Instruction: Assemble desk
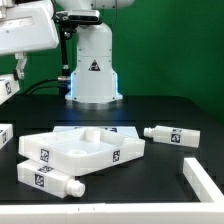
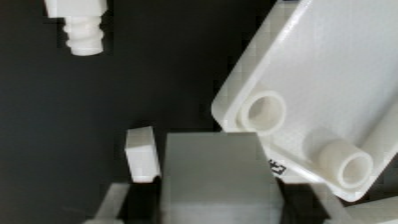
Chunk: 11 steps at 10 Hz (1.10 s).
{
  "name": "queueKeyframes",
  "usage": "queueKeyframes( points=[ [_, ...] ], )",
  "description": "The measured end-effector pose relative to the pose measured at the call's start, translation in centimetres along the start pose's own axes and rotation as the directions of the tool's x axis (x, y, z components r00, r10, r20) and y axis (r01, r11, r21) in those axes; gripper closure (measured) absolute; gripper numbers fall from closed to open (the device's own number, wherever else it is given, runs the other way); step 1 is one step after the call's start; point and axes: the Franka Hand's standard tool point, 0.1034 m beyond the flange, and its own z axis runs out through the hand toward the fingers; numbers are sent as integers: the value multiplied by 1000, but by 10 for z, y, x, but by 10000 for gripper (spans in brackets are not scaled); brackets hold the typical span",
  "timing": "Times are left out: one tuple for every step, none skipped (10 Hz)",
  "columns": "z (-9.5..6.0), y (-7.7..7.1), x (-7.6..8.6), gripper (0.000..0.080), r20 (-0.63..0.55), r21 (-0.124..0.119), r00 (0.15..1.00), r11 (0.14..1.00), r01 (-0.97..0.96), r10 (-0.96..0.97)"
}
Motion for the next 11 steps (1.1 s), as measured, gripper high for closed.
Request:
queueKeyframes(
  points=[
    [12,8,-14,512,5,-7,1000,1000,-20,20],
    [22,13,-23,512,24,-13,999,999,-29,29],
    [29,16,-29,512,41,-18,999,999,-33,34],
    [38,18,-38,512,48,-21,997,998,-54,55],
    [48,17,-50,512,53,-39,996,997,-70,73],
    [52,11,-58,512,51,-61,997,997,-52,56],
    [53,11,-63,512,38,-82,998,996,-48,51],
    [49,13,-63,512,12,-105,999,993,-52,53],
    [49,11,-64,512,19,-100,999,994,-47,49],
    [50,11,-64,512,20,-100,999,994,-47,49],
    [50,11,-67,512,17,-104,998,993,-52,54]
  ],
)
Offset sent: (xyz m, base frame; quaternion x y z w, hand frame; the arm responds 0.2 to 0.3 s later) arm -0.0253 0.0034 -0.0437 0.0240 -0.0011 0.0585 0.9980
